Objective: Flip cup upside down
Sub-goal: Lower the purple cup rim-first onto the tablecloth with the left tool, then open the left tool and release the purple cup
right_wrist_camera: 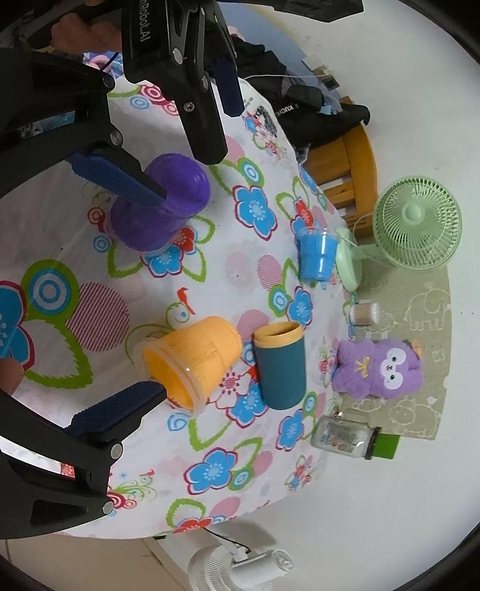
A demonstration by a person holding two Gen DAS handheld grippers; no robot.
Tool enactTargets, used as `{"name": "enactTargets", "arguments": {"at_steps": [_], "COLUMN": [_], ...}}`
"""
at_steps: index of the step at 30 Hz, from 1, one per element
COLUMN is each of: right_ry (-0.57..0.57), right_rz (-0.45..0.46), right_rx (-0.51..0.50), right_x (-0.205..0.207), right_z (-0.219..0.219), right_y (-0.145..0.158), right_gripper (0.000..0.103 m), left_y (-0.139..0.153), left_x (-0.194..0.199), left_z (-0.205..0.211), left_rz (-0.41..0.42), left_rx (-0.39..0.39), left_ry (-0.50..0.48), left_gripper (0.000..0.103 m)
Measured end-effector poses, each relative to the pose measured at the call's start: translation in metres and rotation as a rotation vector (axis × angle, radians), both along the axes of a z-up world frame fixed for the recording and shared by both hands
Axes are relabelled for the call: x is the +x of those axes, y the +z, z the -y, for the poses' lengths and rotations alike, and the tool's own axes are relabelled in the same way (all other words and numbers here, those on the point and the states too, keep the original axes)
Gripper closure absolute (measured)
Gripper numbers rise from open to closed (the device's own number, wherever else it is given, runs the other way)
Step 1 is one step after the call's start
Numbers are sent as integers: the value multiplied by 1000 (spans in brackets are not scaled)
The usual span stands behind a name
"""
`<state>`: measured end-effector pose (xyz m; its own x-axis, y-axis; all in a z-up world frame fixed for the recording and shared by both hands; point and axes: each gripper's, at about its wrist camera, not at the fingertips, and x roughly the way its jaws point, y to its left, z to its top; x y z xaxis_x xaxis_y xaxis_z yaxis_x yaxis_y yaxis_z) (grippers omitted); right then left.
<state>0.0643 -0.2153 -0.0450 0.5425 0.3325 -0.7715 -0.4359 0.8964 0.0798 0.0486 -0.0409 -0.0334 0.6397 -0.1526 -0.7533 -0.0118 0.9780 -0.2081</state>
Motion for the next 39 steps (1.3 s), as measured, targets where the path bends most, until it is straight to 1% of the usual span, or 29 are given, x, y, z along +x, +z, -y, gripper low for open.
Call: {"name": "enactTargets", "arguments": {"at_steps": [9,15,22,25,29,39], "right_ry": [4,5,-29,-49,-57,-76], "right_rz": [39,88,159,200,244,339], "right_rx": [-11,-14,-34,-29,-23,-2], "right_x": [-2,-5,-8,-11,-16,-30], "right_z": [-9,-16,-20,-19,-19,-19], "right_y": [15,32,52,63,76,106], "right_gripper": [6,6,6,3,2,2], "left_y": [12,22,39,47,56,87], "left_x": [-7,-13,-22,-26,-31,-50], "left_z": [-12,-18,-25,-29,-32,-38], "left_rz": [35,65,127,156,196,324], "left_rx": [6,3,4,3,5,28], "left_ry": [33,49,71,82,91,130], "left_gripper": [7,6,4,4,3,2]}}
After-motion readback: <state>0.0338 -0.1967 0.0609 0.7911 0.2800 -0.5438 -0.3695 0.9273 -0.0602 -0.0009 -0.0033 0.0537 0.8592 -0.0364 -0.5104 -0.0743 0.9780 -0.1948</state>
